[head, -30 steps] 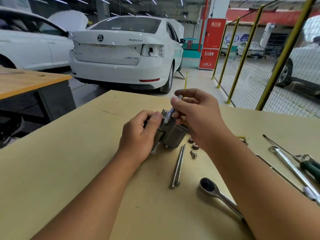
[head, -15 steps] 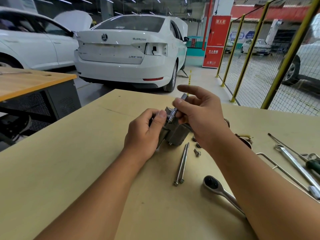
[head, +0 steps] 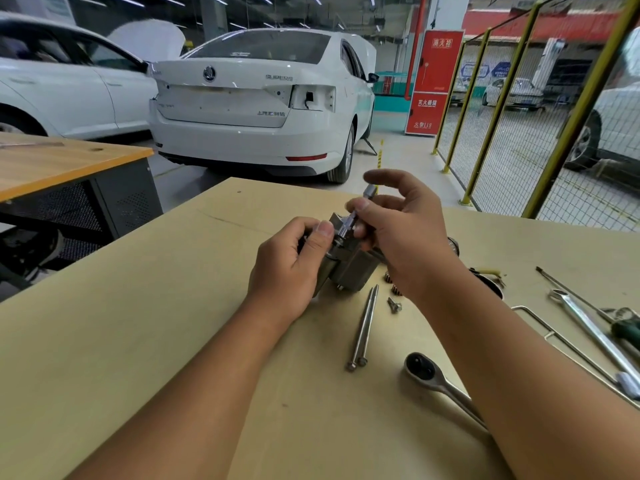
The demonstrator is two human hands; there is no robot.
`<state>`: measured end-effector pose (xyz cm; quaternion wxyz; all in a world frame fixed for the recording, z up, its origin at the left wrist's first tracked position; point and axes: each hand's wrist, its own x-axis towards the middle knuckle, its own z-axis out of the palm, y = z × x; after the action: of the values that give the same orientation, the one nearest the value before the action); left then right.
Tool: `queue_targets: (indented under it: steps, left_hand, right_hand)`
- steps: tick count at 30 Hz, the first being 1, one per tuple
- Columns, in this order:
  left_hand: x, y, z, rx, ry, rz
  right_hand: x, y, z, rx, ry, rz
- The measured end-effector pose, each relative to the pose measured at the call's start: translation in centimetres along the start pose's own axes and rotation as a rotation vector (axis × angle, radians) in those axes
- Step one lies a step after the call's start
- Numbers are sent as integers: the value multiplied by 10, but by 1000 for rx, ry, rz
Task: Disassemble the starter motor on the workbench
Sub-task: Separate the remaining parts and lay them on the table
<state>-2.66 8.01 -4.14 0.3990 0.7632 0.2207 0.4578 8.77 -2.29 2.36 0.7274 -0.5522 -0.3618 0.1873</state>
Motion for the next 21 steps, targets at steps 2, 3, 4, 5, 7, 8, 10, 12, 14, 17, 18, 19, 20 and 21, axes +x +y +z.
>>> queue_targets:
  steps: [2,3,4,5,7,8,10,12,14,17,18,19,20,21]
  left_hand:
    - [0,0,0,-1,0,-1]
    - [-1,0,0,0,0,1]
    - [-1,1,0,1,-1,1]
    - [-1,1,0,0,-2,1]
    - [-1,2,0,-4,-2,-4]
    - [-1,2,0,-4,0,-7]
    - [-2,2,0,0,1,-10]
    - [-3,3,-1,3,-5,-11]
    - [-2,2,-1,-2,-3,-12]
    - [-1,1,-1,-8,12,-26]
    - [0,1,0,-11,12,-31]
    - [0,1,0,-16,11,-36]
    - [0,1,0,-20,14,-42]
    - [0,2,0,-23,17,-48]
  right_hand:
    - [0,-1,-1,6,-9,24]
    - [0,-1,-1,14,-10,32]
    - [0,-2,-1,24,-8,40]
    - [1,-2,-2,35,-4,45]
    - [0,-2,-2,53,13,48]
    - [0,-2,-2,61,27,47]
    - [1,-4,-1,57,63,44]
    - [3,-8,-1,-64,80,16]
    - [6,-16,-5,-401,19,-64]
    - [8,-32,-13,-643,-131,-58]
    - [8,-36,-14,-668,-165,-49]
    - [8,-39,-15,-731,-190,-66]
    - [8,-40,-13,-835,-210,-97]
    - [7,-39,-9,-944,-226,-132]
